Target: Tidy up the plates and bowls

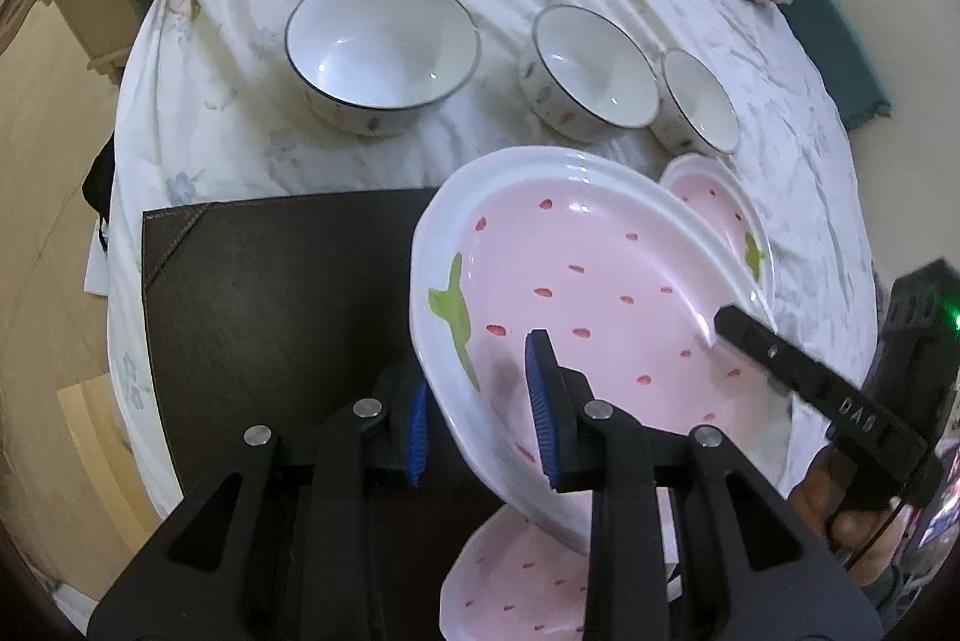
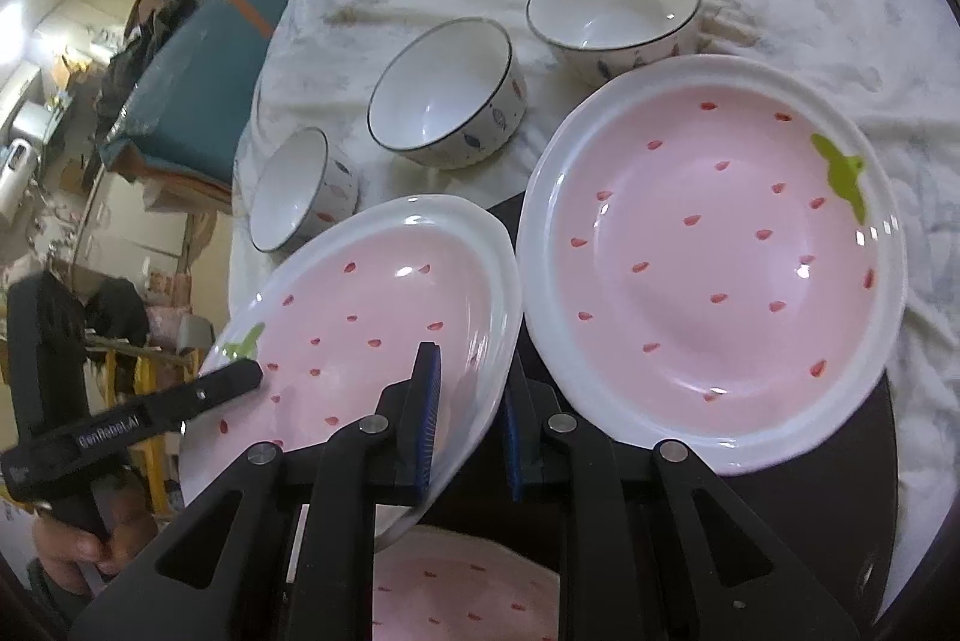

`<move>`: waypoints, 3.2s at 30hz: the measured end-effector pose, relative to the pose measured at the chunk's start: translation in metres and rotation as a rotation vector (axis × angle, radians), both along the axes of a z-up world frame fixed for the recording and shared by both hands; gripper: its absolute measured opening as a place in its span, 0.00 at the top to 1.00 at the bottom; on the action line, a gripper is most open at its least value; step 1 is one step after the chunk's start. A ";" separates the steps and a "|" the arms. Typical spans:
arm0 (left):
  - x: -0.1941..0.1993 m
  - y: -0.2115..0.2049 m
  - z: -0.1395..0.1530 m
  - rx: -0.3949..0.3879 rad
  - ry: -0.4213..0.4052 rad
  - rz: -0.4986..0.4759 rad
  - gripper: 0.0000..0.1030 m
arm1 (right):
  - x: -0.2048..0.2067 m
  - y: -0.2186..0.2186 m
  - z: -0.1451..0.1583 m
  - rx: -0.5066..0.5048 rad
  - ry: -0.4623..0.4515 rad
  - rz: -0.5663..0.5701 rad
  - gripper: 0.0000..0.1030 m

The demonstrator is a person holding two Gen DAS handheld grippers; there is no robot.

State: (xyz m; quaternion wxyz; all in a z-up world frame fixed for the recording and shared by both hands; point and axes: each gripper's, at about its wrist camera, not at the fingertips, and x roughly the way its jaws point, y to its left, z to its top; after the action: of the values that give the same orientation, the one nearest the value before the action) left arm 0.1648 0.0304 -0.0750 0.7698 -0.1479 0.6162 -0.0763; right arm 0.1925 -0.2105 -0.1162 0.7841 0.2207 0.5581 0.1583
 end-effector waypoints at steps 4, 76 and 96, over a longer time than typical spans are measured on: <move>-0.012 -0.009 0.001 0.002 0.000 -0.036 0.77 | -0.007 -0.007 0.009 -0.007 -0.016 0.000 0.80; -0.157 -0.039 -0.048 0.222 0.210 -0.142 0.76 | -0.167 -0.027 -0.045 -0.036 0.289 0.074 0.82; -0.146 -0.030 -0.055 0.204 0.222 -0.100 0.50 | -0.169 -0.037 -0.032 -0.019 0.310 0.052 0.78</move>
State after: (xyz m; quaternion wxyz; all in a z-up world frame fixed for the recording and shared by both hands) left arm 0.0192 0.0000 -0.1303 0.7030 -0.0456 0.7088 -0.0349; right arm 0.0240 -0.2478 -0.1486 0.6861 0.2206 0.6795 0.1374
